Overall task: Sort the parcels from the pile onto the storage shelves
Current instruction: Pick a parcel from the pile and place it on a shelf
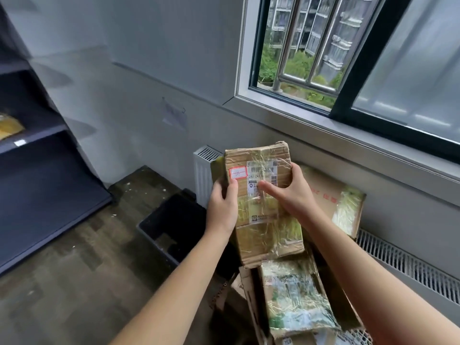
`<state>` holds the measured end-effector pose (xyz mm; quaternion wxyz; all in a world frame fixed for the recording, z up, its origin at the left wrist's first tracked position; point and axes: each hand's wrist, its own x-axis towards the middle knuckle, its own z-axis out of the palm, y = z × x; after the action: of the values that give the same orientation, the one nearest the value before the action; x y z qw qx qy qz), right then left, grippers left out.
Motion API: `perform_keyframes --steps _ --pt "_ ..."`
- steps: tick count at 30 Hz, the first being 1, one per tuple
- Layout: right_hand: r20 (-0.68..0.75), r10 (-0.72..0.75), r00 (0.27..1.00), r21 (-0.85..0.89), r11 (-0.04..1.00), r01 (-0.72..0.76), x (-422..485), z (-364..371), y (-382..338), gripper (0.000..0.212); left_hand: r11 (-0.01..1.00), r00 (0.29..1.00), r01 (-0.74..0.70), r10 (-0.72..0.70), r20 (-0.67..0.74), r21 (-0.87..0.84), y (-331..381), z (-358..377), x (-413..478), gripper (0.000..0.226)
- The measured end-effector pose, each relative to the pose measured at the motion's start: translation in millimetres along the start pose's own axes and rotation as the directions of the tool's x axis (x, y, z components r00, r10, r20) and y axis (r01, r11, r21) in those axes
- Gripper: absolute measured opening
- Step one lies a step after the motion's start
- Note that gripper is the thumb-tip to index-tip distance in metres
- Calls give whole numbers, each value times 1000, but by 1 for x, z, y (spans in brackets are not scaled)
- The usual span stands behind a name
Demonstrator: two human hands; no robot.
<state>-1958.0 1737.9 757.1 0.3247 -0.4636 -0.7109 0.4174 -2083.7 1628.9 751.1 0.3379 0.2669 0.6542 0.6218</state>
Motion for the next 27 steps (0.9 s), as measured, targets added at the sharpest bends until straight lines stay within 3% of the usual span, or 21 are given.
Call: perform_keyframes --steps 11,20,27 --pt "187 -235 954 144 967 210 10 28 -53 77 993 951 -112 117 -285 34 49 -38 -30 29" --pt "401 -395 826 343 901 265 -27 104 -111 71 986 792 -107 161 -589 125 67 -115 -81 13" --pt "503 -512 696 429 847 313 -76 177 -179 72 983 666 -109 182 -723 147 87 -201 -126 5"
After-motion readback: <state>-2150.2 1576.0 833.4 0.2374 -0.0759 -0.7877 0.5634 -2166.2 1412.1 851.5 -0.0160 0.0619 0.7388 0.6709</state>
